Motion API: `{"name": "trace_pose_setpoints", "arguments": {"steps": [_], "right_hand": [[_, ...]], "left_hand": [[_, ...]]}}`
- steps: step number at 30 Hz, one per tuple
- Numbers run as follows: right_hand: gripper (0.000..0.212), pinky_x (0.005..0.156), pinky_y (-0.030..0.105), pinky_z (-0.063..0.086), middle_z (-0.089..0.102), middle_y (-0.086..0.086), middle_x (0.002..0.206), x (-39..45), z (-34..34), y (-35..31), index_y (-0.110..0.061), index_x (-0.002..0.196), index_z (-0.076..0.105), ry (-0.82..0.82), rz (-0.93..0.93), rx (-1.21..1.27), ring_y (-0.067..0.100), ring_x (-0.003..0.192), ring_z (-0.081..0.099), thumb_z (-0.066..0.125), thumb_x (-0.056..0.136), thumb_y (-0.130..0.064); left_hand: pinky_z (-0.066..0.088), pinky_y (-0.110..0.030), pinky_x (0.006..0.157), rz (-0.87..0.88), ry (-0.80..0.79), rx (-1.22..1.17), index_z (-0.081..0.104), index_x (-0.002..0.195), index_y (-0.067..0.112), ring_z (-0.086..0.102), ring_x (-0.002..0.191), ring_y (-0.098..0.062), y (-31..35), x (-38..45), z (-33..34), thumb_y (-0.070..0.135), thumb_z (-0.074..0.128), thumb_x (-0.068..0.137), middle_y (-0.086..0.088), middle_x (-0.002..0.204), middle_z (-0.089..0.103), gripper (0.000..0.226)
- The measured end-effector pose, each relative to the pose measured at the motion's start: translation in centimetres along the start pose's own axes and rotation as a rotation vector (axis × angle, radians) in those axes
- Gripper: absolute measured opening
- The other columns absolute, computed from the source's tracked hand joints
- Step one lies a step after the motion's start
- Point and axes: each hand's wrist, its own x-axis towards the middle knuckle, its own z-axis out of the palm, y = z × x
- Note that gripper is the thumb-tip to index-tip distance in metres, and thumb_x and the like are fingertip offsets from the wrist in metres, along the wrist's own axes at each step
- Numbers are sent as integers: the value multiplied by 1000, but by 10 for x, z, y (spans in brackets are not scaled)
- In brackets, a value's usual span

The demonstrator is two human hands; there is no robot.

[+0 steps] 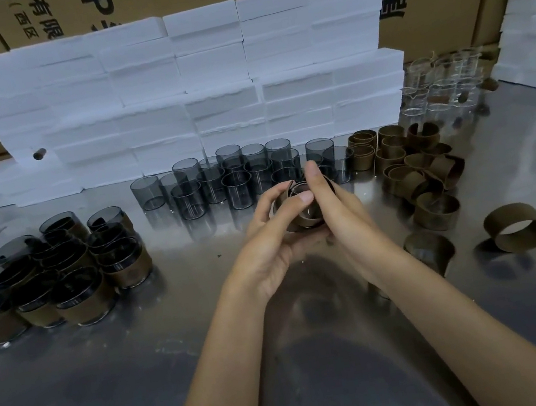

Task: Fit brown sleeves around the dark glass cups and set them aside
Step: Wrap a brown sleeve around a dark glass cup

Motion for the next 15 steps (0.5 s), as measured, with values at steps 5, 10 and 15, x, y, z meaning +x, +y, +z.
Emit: {"name": "trace_pose_setpoints", "arguments": {"steps": [5,10,15], "right_hand": [[60,89,37,56,79,-3,98,1,0,2,-26,104,77,86,-35,16,14,98,75,53,86,-78],[57,89,44,61,79,6,93,4,-6,1,-12,98,77,210,-47,83,22,92,76,55,94,-64],[49,77,25,56,77,-7,80,7,-2,6,-18,87,73,254,-181,-20,6,79,73,52,97,-61]], "left_hand": [[62,-43,80,31,-43,8,63,130,12,75,102,-34,2,1,-1,20,86,68,-21,123,70,67],[63,-32,62,-2,-56,11,66,122,19,77,70,-31,1,-2,5,14,83,77,-12,100,78,48],[57,-28,50,-6,13,125,61,132,16,72,59,-23,7,-5,11,57,71,79,-15,99,75,68]]}}
